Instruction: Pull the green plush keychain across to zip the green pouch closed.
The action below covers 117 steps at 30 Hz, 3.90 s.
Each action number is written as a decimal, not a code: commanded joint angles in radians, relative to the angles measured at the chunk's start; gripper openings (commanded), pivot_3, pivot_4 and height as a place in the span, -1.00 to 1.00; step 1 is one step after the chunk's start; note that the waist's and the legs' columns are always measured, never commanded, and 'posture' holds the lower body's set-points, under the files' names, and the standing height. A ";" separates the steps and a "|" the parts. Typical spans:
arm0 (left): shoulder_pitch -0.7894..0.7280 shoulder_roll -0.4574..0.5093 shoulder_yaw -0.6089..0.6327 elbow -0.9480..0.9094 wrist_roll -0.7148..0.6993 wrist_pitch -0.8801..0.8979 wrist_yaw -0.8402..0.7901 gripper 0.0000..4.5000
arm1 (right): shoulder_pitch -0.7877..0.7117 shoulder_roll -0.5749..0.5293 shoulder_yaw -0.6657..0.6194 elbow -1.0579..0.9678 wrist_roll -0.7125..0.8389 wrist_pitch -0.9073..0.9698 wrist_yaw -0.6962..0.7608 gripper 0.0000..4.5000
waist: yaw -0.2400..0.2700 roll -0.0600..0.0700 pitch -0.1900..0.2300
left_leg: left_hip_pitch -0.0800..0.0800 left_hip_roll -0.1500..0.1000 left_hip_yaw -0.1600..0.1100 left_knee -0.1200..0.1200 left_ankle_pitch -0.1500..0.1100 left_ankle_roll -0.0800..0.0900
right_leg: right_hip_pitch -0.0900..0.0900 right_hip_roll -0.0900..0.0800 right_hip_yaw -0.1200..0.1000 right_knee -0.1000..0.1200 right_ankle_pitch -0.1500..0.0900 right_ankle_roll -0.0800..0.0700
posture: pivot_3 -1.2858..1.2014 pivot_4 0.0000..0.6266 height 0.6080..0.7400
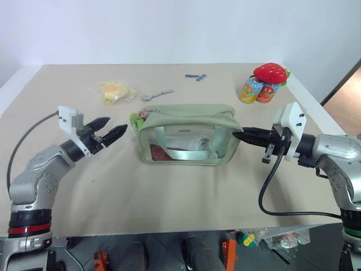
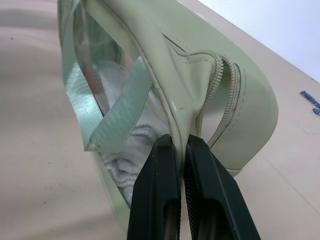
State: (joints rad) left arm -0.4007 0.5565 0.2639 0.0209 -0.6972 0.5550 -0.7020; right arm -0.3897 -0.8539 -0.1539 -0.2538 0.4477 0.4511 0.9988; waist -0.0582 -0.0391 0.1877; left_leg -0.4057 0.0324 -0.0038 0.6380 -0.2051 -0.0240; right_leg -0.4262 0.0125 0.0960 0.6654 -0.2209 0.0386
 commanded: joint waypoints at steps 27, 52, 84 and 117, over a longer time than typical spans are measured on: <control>-0.184 -0.111 0.018 0.051 -0.084 0.096 -0.028 -0.99 | 0.003 -0.022 0.000 -0.007 -0.040 -0.065 0.032 -1.00 | 0.001 0.000 0.000 | 0.000 -0.001 0.000 0.001 0.000 0.000 | 0.000 0.000 0.001 0.000 0.001 0.002 | 0.03 -0.52 1.00; -0.437 -0.059 -0.160 -0.116 -0.184 0.343 -0.016 -0.99 | -0.012 -0.030 0.015 0.021 -0.069 -0.094 0.041 -1.00 | 0.000 0.000 0.000 | 0.000 -0.001 -0.001 0.001 0.002 -0.003 | 0.001 0.000 0.001 0.000 0.002 0.002 | 0.03 -0.52 1.00; -0.119 0.165 -0.206 -0.260 0.110 0.098 -0.157 0.48 | -0.051 -0.021 0.043 0.072 -0.086 -0.131 0.052 -1.00 | 0.000 0.000 0.000 | 0.000 -0.001 0.000 0.001 0.002 -0.003 | 0.001 -0.001 0.001 0.000 0.001 0.001 | 0.03 -0.52 1.00; -0.123 0.028 -0.239 -0.274 0.138 0.076 -0.121 -1.00 | -0.647 0.298 0.314 0.285 -0.106 0.051 -0.094 0.98 | 0.010 0.000 0.000 | -0.012 -0.002 -0.001 0.001 0.002 -0.003 | -0.010 -0.002 0.000 0.000 0.002 0.002 | 0.03 -0.52 1.00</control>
State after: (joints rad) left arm -0.5175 0.5884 0.0115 -0.2155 -0.5497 0.6311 -0.8297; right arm -1.0006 -0.5574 0.1698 0.0380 0.3557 0.5367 0.8970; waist -0.0484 -0.0392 0.1878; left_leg -0.4220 0.0309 -0.0049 0.6395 -0.2030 -0.0272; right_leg -0.4400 0.0102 0.0956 0.6656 -0.2173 0.0376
